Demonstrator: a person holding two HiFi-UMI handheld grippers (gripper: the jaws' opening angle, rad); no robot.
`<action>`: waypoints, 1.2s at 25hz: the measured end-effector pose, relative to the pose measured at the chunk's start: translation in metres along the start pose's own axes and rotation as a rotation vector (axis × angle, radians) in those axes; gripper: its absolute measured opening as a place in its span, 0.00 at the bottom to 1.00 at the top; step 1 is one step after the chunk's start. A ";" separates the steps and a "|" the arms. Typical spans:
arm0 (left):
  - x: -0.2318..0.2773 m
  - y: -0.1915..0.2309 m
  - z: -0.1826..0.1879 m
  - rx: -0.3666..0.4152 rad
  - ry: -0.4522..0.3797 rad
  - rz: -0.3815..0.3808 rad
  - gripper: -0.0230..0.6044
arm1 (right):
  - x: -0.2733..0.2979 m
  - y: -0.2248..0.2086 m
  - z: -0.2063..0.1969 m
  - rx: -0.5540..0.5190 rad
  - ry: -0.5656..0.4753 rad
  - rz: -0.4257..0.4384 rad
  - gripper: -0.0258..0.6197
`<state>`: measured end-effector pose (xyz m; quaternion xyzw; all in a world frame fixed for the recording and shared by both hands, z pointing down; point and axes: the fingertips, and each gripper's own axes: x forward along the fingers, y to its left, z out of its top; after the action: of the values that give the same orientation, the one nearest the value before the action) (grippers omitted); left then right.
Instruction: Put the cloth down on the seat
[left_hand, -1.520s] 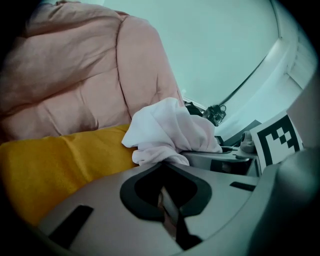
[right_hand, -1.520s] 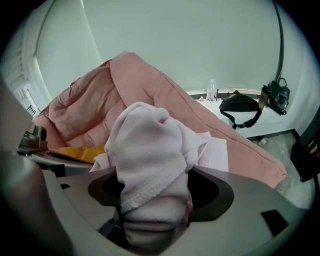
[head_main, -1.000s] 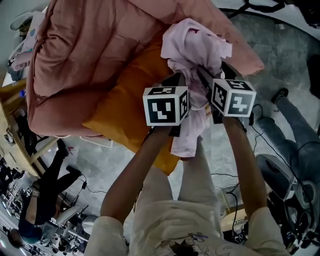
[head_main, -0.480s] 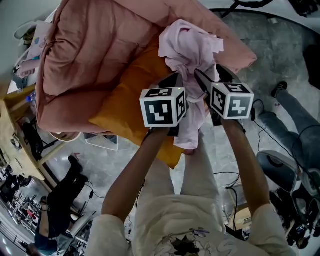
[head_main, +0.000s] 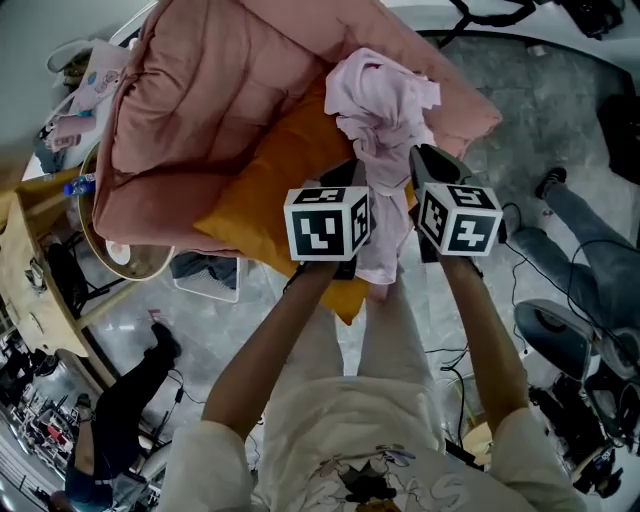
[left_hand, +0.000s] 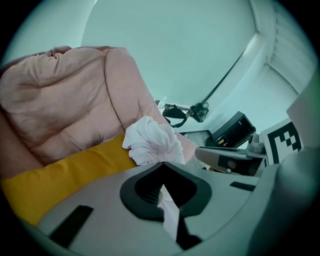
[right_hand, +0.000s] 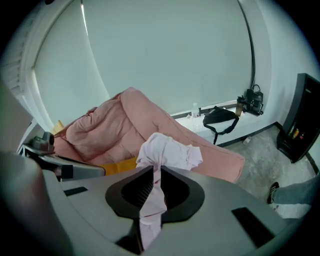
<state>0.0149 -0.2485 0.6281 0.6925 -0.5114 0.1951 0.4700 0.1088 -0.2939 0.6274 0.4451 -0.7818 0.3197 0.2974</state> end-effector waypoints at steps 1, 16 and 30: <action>-0.004 -0.002 -0.002 0.000 0.001 -0.005 0.04 | -0.006 0.002 0.000 0.005 -0.012 -0.006 0.12; -0.065 -0.015 -0.026 0.043 0.000 -0.037 0.04 | -0.075 0.064 -0.023 0.041 -0.031 0.012 0.07; -0.167 -0.021 -0.045 0.057 -0.073 -0.055 0.04 | -0.158 0.122 -0.022 0.051 -0.108 0.050 0.07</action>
<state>-0.0240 -0.1223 0.5149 0.7261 -0.5032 0.1713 0.4362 0.0721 -0.1484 0.4942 0.4493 -0.7993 0.3223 0.2353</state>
